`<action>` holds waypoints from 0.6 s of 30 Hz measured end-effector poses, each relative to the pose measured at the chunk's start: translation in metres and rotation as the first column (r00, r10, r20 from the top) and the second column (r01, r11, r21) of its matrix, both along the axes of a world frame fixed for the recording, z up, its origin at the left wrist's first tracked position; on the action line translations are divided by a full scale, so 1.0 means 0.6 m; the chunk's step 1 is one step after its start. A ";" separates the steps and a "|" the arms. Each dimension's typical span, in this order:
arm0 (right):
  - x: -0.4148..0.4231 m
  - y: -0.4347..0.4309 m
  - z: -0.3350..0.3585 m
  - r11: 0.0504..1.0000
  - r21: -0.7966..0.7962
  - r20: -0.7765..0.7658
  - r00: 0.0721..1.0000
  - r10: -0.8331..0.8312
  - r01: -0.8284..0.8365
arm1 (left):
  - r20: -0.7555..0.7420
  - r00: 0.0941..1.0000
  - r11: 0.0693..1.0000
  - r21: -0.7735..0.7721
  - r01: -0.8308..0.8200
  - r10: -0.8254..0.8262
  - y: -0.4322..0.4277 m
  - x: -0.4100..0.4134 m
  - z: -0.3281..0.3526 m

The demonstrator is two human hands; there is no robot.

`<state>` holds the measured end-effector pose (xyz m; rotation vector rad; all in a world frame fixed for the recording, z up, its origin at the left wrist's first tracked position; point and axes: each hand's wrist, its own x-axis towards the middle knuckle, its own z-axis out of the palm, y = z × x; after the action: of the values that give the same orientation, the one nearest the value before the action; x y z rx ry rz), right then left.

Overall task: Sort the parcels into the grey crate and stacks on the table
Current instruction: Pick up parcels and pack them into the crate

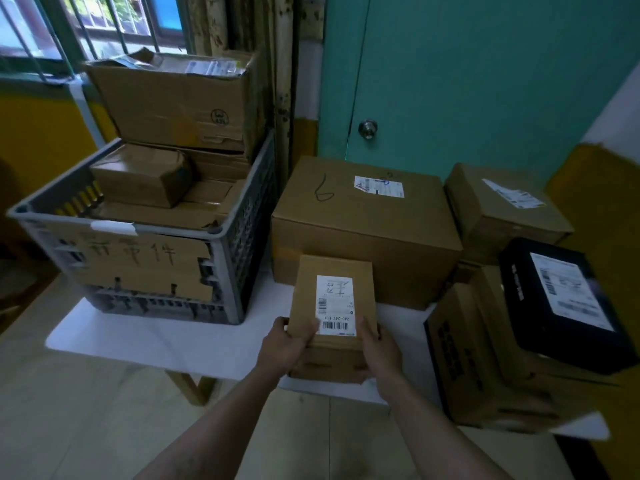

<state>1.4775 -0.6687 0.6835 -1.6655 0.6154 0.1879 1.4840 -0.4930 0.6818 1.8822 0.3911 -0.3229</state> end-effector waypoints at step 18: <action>-0.036 0.022 0.077 0.934 -0.335 0.323 0.946 -0.011 0.125 | 0.350 0.935 0.997 -0.063 -0.039 0.058 0.017 -0.012 0.072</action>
<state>1.4558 -0.6556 0.7298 -1.9626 0.4790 -0.2548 1.4767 -0.4826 0.7252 1.8277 0.1825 0.0401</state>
